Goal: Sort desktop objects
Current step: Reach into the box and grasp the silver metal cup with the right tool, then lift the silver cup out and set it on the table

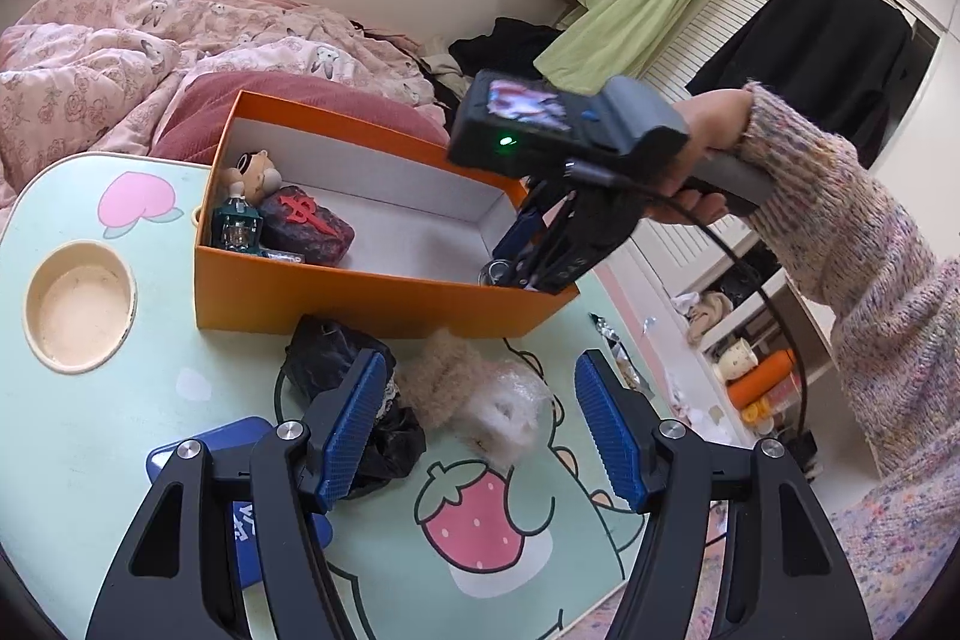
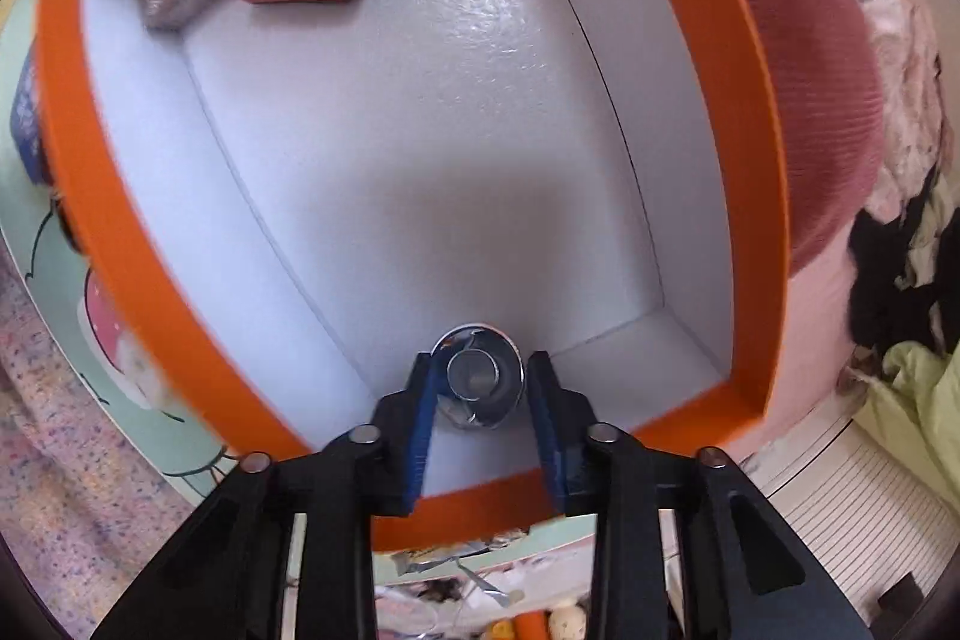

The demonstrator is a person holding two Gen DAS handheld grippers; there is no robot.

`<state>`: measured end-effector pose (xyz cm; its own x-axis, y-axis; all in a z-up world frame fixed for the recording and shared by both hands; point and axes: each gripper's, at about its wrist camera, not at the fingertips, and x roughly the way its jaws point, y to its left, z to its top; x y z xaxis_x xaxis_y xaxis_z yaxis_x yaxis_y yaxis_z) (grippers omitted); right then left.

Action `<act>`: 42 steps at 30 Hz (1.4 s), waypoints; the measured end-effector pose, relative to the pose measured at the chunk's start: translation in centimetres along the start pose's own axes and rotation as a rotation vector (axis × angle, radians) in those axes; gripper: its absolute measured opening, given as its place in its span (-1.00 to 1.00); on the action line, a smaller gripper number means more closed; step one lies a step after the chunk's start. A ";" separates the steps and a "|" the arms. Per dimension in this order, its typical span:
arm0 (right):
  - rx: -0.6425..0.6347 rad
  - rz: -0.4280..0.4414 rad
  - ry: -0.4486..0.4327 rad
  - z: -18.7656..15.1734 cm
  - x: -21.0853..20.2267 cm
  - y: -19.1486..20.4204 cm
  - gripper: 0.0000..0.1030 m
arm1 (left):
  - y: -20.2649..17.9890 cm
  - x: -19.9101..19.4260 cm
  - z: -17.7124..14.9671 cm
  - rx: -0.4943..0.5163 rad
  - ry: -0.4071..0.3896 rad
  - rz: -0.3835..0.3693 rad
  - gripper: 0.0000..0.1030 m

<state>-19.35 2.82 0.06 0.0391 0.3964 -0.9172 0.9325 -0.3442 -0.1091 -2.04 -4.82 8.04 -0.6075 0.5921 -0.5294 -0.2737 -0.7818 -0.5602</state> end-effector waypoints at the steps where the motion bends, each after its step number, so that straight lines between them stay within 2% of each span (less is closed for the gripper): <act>1: 0.003 0.008 0.003 0.1 0.2 -0.3 -0.55 | 0.1 -0.1 0.0 -0.004 -0.002 -0.004 0.28; 6: 0.030 -0.003 -0.076 -1.1 -2.3 -1.8 -0.56 | 0.5 -0.3 0.0 -0.008 -0.008 -0.004 0.28; 9: 0.092 0.034 -0.256 -4.0 -6.9 -3.5 -0.56 | 0.8 -0.4 0.0 -0.020 -0.012 -0.003 0.28; 13: 0.255 0.117 -0.532 -10.2 -12.5 -5.1 -0.56 | 1.2 -0.3 0.2 -0.032 -0.014 0.016 0.28; 17: 0.390 0.314 -0.776 -15.5 -12.8 -3.3 -0.56 | 1.6 -0.4 0.3 -0.045 -0.021 0.032 0.28; 19: 0.451 0.388 -0.837 -14.8 -11.2 -0.8 -0.56 | 1.7 -0.5 0.4 -0.049 -0.021 0.045 0.28; 23: 0.496 0.483 -0.920 -13.1 -7.5 3.3 -0.56 | 1.7 -0.9 0.6 -0.060 -0.031 0.070 0.28; 25: 0.516 0.483 -0.965 -13.1 -6.6 4.7 -0.56 | 1.6 -1.2 0.6 -0.060 -0.036 0.080 0.28; 28: 0.533 0.467 -0.996 -13.1 -5.1 6.6 -0.56 | 1.5 -1.2 0.5 -0.060 -0.037 0.109 0.28; 31: 0.527 0.401 -0.985 -12.1 -4.0 7.7 -0.55 | 1.5 -1.1 0.5 -0.064 -0.037 0.116 0.28; 34: 0.557 0.380 -0.978 -11.3 -2.9 8.0 -0.54 | 1.6 -1.2 0.6 -0.072 -0.038 0.123 0.28; 37: 0.585 0.372 -0.982 -11.4 -1.9 8.0 -0.29 | 1.8 -1.4 1.0 -0.075 -0.039 0.140 0.28; 40: 0.626 0.382 -1.033 -12.5 -1.5 8.0 -0.06 | 1.9 -1.5 1.8 -0.062 -0.034 0.167 0.28; 41: 0.647 0.378 -1.050 -13.1 -1.4 8.1 0.08 | 1.8 -1.4 2.3 -0.050 -0.025 0.185 0.28; 42: 0.661 0.372 -1.059 -13.5 -1.4 8.0 0.11 | 1.7 -1.2 2.8 -0.039 -0.019 0.203 0.28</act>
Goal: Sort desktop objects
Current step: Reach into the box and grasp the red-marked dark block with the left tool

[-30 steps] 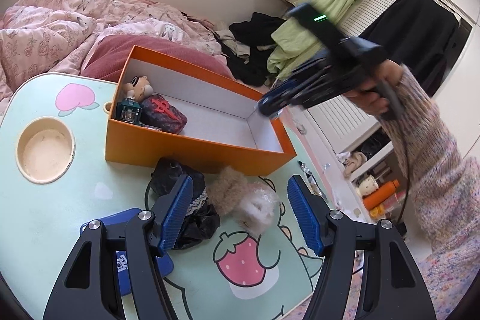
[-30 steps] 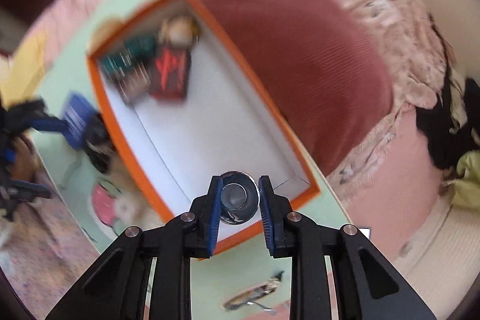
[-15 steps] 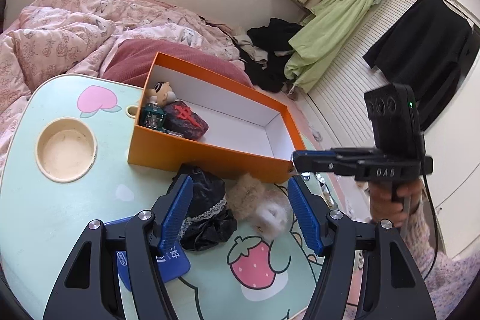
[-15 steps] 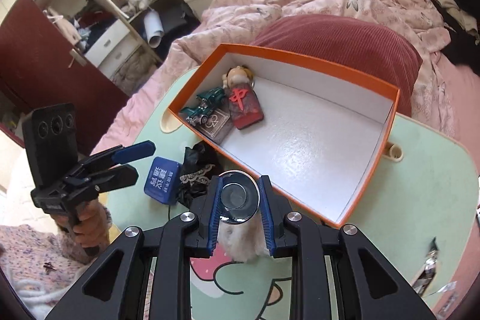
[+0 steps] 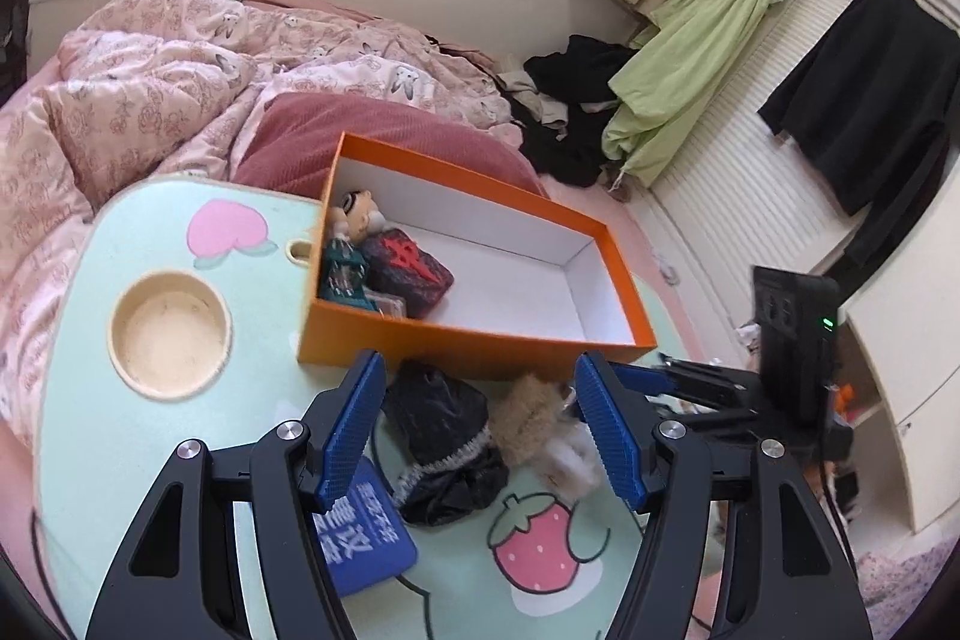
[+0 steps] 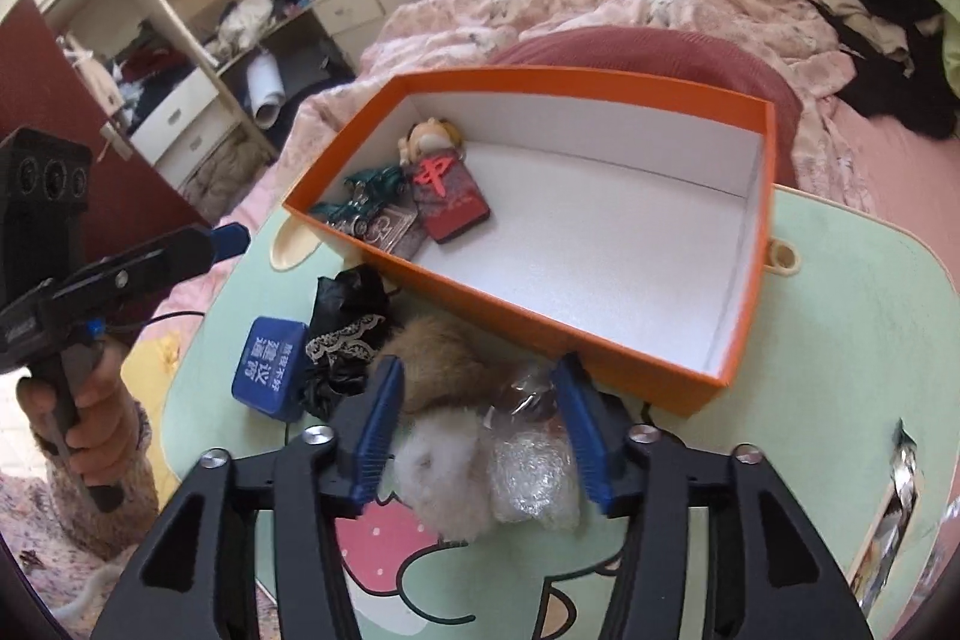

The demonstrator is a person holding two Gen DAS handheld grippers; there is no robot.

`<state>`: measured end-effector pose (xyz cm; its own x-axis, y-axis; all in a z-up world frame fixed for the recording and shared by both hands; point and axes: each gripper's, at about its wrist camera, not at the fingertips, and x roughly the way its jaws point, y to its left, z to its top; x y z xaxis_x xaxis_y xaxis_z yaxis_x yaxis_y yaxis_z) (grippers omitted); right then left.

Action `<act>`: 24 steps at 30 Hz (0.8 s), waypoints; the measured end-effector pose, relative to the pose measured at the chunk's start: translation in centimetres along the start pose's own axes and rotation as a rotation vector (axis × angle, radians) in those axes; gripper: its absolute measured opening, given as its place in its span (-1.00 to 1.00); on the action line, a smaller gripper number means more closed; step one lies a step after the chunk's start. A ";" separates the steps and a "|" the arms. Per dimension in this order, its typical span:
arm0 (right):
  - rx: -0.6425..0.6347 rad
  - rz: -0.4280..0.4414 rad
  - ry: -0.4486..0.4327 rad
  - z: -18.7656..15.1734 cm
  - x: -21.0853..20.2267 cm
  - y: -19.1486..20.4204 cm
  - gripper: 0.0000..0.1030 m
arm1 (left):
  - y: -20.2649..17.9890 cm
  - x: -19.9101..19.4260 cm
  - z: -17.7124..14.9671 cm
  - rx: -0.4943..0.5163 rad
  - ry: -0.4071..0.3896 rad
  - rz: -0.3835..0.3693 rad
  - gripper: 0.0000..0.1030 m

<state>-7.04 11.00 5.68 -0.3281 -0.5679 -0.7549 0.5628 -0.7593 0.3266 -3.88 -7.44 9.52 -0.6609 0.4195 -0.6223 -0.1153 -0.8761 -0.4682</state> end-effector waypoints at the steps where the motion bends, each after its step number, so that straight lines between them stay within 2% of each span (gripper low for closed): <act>1: 0.006 -0.007 -0.019 -0.2 -0.5 -0.1 0.11 | -0.2 0.2 0.6 0.015 0.008 0.021 0.28; 5: 0.025 -0.016 -0.055 -1.0 -2.3 -0.6 0.11 | -1.0 2.5 3.5 0.085 0.079 0.087 0.28; 7: 0.037 -0.014 -0.064 -1.2 -2.7 -0.9 0.11 | -1.7 4.4 4.9 0.147 0.147 0.137 0.28; 10: 0.049 -0.004 -0.073 -1.4 -3.2 -1.3 0.11 | -3.1 8.2 6.4 0.297 0.284 0.249 0.28; 13: 0.068 0.015 -0.084 -1.6 -3.5 -1.9 0.11 | -3.8 11.4 7.0 0.414 0.403 0.292 0.28; 15: 0.081 0.025 -0.089 -1.8 -3.6 -2.1 0.11 | -3.7 13.4 7.2 0.431 0.486 0.291 0.28; 16: 0.089 0.034 -0.089 -1.8 -3.6 -2.2 0.11 | -3.3 14.3 7.3 0.422 0.520 0.295 0.21; 17: 0.095 0.043 -0.088 -1.9 -3.6 -2.4 0.11 | -3.0 14.9 7.4 0.413 0.543 0.310 0.04; 20: 0.109 0.057 -0.086 -2.1 -3.6 -2.8 0.11 | -2.8 15.8 7.8 0.430 0.561 0.367 0.04; 24: 0.119 0.067 -0.087 -2.2 -3.5 -3.2 0.11 | -3.4 16.2 7.7 0.457 0.600 0.356 0.09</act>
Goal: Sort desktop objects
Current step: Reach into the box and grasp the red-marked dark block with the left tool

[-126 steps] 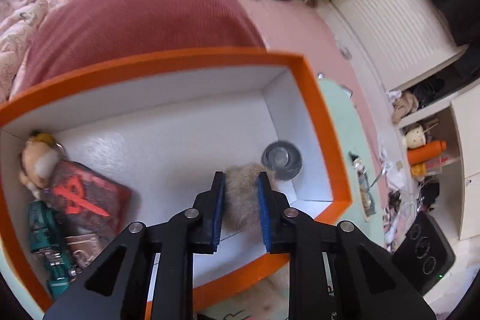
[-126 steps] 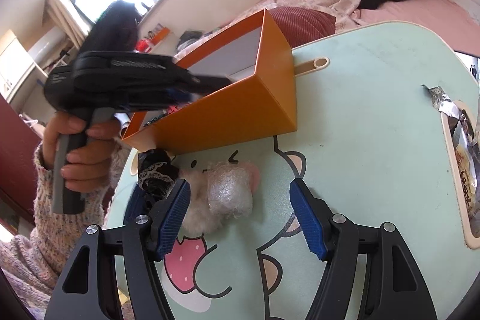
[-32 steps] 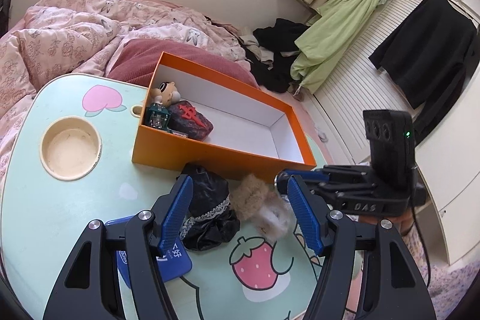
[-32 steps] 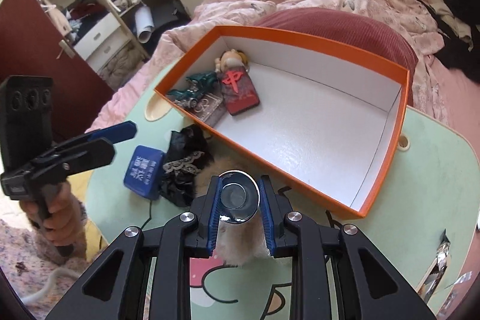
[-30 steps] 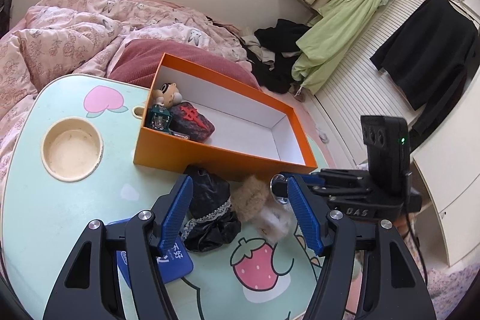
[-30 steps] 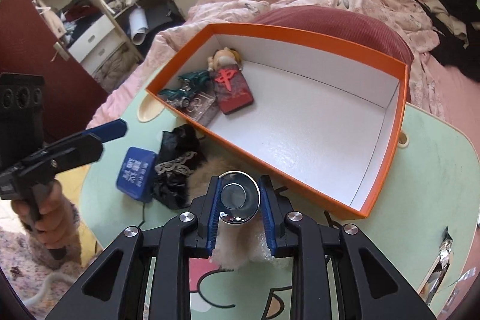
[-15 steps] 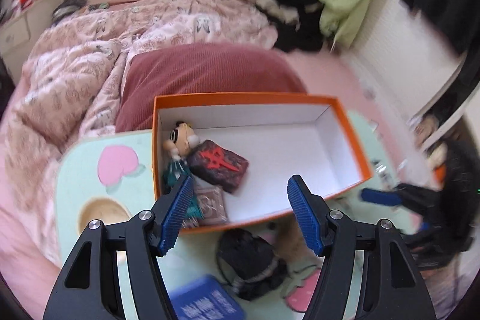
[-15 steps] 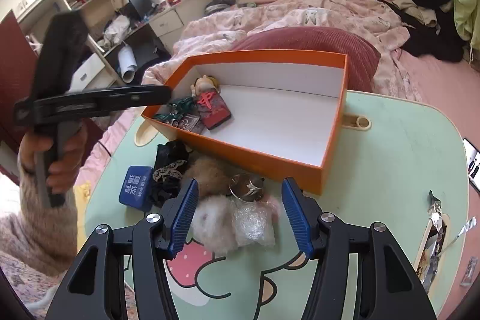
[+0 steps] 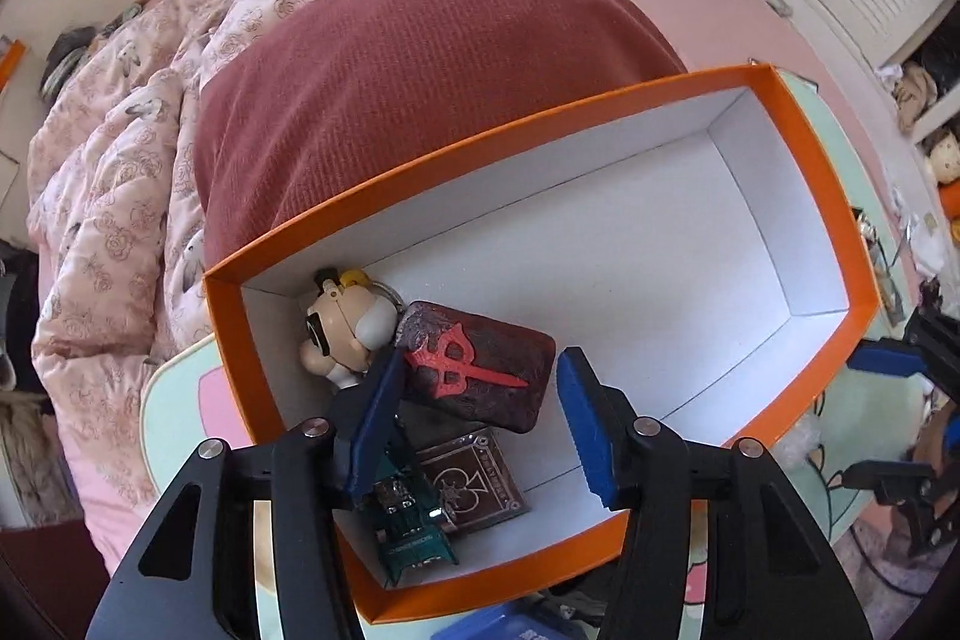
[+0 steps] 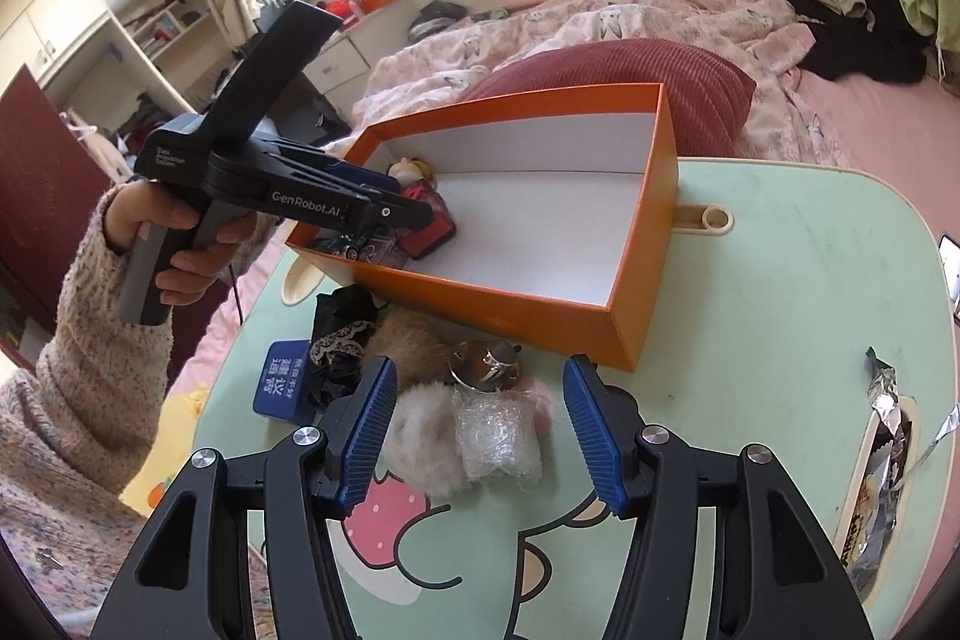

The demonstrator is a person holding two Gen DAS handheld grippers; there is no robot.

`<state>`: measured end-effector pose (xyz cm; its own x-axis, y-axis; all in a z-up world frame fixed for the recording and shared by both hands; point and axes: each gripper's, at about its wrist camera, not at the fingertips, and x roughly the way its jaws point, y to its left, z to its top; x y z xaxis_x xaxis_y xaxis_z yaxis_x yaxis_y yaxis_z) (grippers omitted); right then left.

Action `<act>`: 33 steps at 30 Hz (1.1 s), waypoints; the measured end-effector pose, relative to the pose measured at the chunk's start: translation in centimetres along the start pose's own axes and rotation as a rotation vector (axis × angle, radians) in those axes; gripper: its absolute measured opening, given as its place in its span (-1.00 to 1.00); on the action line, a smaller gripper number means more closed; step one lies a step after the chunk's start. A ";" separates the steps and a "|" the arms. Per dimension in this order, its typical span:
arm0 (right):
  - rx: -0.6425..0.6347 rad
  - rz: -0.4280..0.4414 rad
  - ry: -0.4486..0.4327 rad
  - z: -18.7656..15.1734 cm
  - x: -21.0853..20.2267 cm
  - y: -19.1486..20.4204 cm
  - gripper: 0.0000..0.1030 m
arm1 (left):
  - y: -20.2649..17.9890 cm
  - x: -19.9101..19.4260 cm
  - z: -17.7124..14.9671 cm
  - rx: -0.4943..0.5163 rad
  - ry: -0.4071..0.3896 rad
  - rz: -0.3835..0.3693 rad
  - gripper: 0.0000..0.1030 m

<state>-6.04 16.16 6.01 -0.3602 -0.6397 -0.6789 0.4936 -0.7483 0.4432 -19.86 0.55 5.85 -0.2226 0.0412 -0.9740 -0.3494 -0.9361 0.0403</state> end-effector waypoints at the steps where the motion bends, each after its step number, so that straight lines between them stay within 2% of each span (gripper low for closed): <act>1: 0.004 0.004 -0.001 0.0 0.0 -0.1 0.11 | -0.3 0.0 0.1 0.008 0.004 0.004 0.16; 2: 0.008 0.008 -0.001 0.0 0.1 -0.2 0.11 | -0.6 0.1 0.1 0.015 0.008 0.006 0.24; 5: 0.016 0.013 -0.004 -0.1 0.2 -0.3 0.11 | -1.8 0.2 0.2 0.035 0.001 0.020 0.26; 8: 0.024 0.022 -0.003 -0.2 0.4 -0.3 0.11 | -2.5 -0.2 -0.1 0.036 -0.021 -0.097 0.26; 9: 0.026 0.023 0.000 -0.2 0.4 -0.3 0.11 | -2.6 -0.3 0.0 0.039 -0.028 -0.112 0.26; 12: 0.025 0.019 0.002 -0.3 0.4 -0.3 0.11 | -1.8 -0.2 0.3 0.000 -0.048 -0.086 0.27; 16: 0.037 0.029 -0.006 -0.5 0.2 -0.5 0.11 | -0.8 -0.3 0.2 -0.074 -0.013 -0.091 0.29; 19: 0.039 0.028 -0.006 -0.5 0.3 -0.6 0.11 | -0.6 -0.7 0.1 -0.103 -0.026 -0.037 0.29; 21: 0.041 0.030 -0.005 -0.5 0.3 -0.5 0.11 | 0.2 -0.6 0.3 -0.135 -0.031 -0.051 0.29; 23: 0.040 0.037 -0.005 -0.6 0.3 -0.5 0.11 | 0.2 -0.1 0.0 -0.135 0.011 -0.062 0.29; 26: 0.043 0.038 -0.007 -0.6 0.4 -0.5 0.11 | -0.1 1.5 0.1 -0.125 0.081 -0.036 0.29; 28: 0.047 0.042 -0.008 -0.6 0.4 -0.5 0.11 | -0.4 2.0 0.4 -0.124 0.078 0.018 0.29; 29: 0.049 0.044 -0.009 -0.6 0.4 -0.4 0.12 | -0.5 2.0 0.7 -0.128 0.069 0.022 0.29; 32: 0.049 0.044 -0.008 -0.6 0.5 -0.3 0.12 | -0.7 2.5 1.6 -0.146 0.071 -0.044 0.23; 33: 0.049 0.042 -0.006 -0.7 0.6 -0.3 0.12 | -1.0 2.6 1.6 -0.138 0.067 -0.035 0.20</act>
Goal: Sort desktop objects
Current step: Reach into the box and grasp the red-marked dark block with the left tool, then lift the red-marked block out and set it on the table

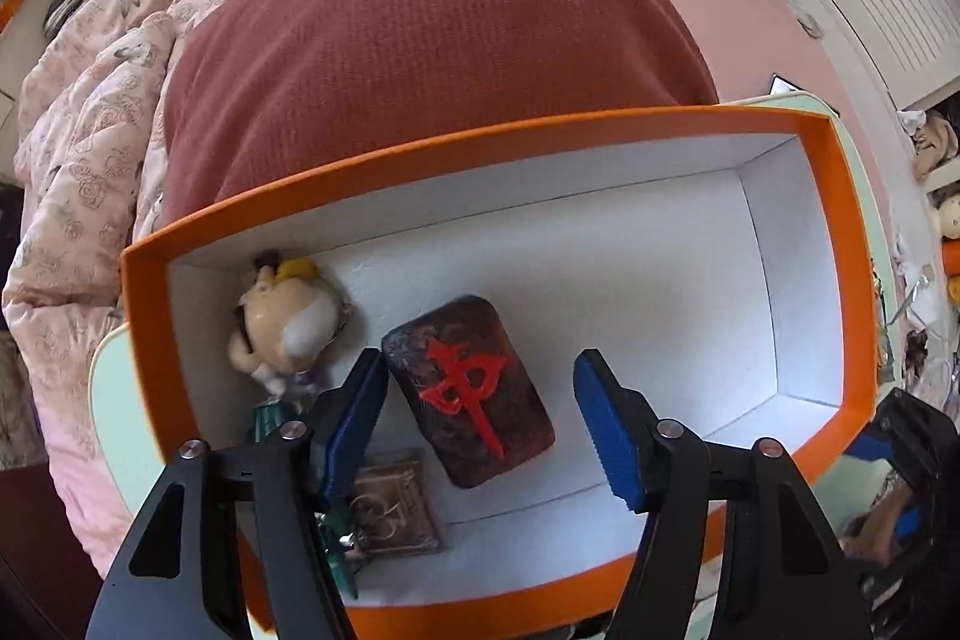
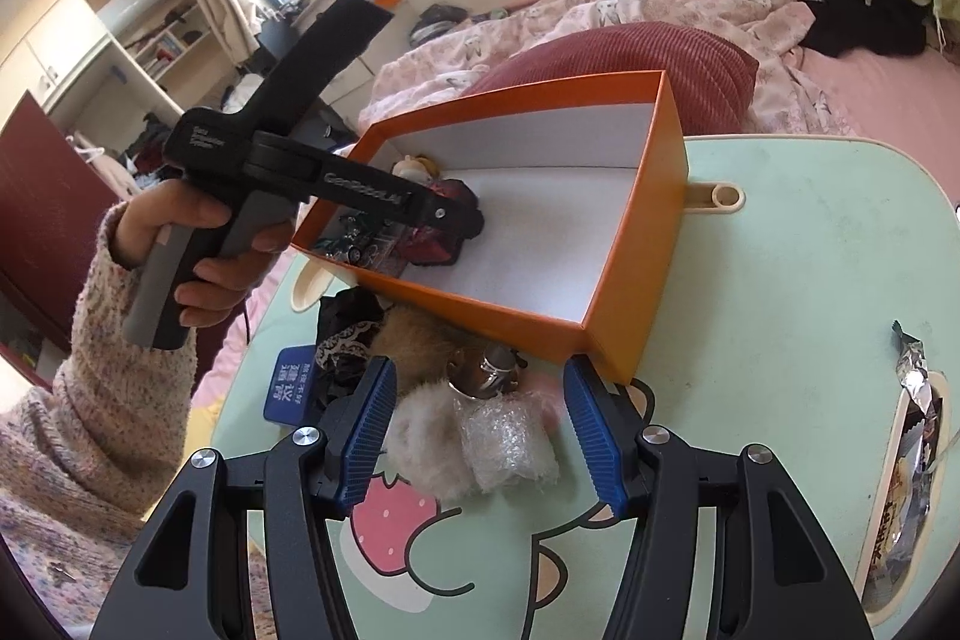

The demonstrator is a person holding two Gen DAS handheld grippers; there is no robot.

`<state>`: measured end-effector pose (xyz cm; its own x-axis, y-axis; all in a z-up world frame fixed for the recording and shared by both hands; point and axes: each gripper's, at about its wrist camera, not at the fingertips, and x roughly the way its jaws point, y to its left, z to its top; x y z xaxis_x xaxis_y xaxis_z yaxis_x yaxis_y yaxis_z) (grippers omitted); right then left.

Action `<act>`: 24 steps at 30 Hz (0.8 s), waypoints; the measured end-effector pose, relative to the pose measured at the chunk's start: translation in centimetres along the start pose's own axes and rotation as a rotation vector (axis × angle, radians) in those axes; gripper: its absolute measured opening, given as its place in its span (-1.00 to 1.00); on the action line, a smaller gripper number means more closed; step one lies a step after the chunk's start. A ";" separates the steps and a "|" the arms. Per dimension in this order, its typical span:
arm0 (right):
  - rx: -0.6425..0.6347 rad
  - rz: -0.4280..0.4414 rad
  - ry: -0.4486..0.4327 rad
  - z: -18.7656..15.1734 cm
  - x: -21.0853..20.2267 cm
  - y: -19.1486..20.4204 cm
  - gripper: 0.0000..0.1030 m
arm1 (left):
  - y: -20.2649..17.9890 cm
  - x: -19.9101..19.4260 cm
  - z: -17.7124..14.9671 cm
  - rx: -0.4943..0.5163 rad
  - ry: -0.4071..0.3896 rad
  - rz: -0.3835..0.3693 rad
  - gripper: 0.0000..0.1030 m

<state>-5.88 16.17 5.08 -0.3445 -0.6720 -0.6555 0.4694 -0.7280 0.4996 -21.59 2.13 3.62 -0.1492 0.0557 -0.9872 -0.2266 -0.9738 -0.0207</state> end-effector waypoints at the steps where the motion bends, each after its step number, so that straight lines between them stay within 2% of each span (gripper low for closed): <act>1: 0.001 0.000 0.001 0.0 0.0 0.0 0.12 | -0.3 0.3 0.0 0.015 -0.002 0.018 0.15; 3: 0.006 0.002 0.000 -0.1 0.0 -0.1 0.12 | -0.9 0.8 -0.1 0.048 -0.006 0.050 0.12; 6: 0.012 -0.001 0.002 -0.2 0.1 -0.3 0.12 | -1.3 0.5 -0.5 0.065 -0.035 0.053 0.06; 7: 0.013 -0.002 0.004 -0.2 0.2 -0.3 0.12 | -1.3 0.3 -0.6 0.068 -0.053 0.053 -0.20; 13: 0.019 -0.014 0.005 -0.1 0.5 -0.3 0.12 | -1.2 -0.8 -1.7 0.068 -0.132 0.013 -0.22; 19: 0.031 -0.061 0.040 -0.1 1.3 -0.7 0.12 | 0.2 -6.7 -4.1 0.017 -0.295 -0.145 -0.22; 22: 0.028 -0.089 0.058 -0.2 1.7 -0.6 0.12 | 0.2 -8.9 -6.6 0.027 -0.325 -0.233 -0.22; 24: 0.028 -0.098 0.063 -0.2 1.9 -0.7 0.12 | -0.6 -9.4 -8.8 0.044 -0.317 -0.276 -0.22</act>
<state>-6.62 15.43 3.40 -0.3353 -0.5882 -0.7359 0.4126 -0.7939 0.4466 -11.57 0.20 11.54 -0.3645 0.3851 -0.8478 -0.3393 -0.9028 -0.2642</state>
